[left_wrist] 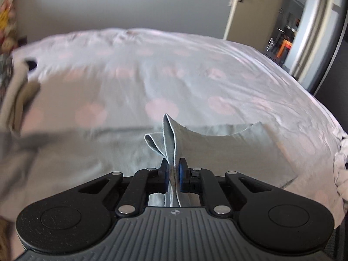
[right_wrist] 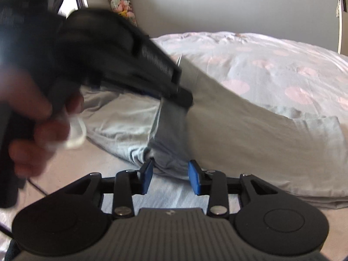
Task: Fold clothes
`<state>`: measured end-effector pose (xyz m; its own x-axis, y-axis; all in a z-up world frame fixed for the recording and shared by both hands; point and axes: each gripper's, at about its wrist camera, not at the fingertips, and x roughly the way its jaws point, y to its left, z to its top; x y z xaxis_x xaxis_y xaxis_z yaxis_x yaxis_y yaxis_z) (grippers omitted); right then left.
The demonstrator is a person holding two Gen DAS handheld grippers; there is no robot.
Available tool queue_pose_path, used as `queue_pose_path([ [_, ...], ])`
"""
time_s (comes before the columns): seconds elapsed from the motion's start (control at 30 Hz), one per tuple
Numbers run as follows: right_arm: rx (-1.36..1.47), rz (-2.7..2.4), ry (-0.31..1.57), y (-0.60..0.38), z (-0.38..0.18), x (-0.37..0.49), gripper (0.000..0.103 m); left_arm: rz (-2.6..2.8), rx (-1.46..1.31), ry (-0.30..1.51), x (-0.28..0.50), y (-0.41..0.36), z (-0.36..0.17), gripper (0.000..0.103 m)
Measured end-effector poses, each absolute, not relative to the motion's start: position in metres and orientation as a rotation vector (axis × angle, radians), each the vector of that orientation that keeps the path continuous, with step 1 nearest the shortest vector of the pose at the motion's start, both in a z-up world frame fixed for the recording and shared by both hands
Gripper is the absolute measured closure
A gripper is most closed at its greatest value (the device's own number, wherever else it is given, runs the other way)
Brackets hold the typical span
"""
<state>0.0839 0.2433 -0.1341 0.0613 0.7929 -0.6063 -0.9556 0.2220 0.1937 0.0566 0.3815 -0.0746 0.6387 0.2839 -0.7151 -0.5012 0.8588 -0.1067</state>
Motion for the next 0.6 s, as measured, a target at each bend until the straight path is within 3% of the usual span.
queue_pose_path([
  [0.3, -0.251, 1.331, 0.698, 0.237, -0.132, 0.092, 0.061, 0.523, -0.226, 0.826, 0.031, 0.438, -0.001, 0.097],
  [0.6, -0.265, 1.331, 0.728, 0.240, -0.138, 0.096, 0.060, 0.685, -0.209, 1.007, -0.016, 0.510, -0.016, 0.097],
])
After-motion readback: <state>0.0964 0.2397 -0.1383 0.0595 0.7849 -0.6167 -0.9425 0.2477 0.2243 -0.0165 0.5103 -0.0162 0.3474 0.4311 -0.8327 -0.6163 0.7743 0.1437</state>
